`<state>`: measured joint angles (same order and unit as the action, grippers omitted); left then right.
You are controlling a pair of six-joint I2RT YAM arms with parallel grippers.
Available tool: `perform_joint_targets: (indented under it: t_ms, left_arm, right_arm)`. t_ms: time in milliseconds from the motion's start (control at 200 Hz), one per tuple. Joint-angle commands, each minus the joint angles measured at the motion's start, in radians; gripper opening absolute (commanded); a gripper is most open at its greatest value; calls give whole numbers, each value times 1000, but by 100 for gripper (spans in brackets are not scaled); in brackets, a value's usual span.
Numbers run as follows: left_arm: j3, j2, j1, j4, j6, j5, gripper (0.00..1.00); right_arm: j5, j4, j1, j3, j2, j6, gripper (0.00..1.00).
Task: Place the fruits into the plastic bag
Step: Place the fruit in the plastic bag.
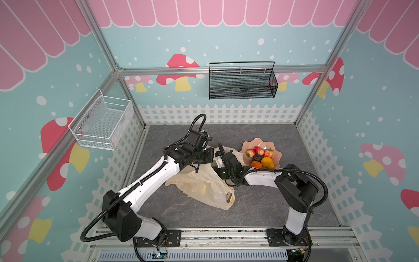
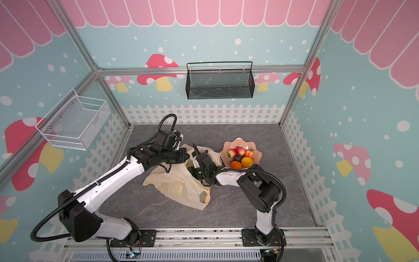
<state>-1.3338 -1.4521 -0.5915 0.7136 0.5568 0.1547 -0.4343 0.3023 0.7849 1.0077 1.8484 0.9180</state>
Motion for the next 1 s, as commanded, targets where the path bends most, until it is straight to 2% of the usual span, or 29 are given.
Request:
perform_joint_targets:
  t_ms: [0, 145, 380, 505, 565, 735, 995]
  left_arm:
    - [-36, -13, -8, -3, -8, 16, 0]
    - [-31, -20, -8, -13, -8, 18, 0]
    - [-33, -25, -8, -13, -13, 17, 0]
    - [-33, -25, -6, -14, -19, 13, 0]
    - [-33, -25, -7, -14, -23, 12, 0]
    - [-31, -24, -7, -14, -26, 7, 0]
    - [-10, -1, 11, -14, -40, -4, 0]
  right_arm:
    - [-71, 42, -2, 61, 42, 87, 10]
    - [-130, 41, -1, 122, 138, 153, 10]
    - [-139, 24, 0, 164, 200, 208, 11]
    - [-145, 17, 4, 171, 215, 235, 15]
    - [-148, 7, 3, 172, 218, 233, 19]
    - [-165, -23, 4, 180, 228, 220, 43]
    - [-198, -93, -4, 211, 203, 156, 61]
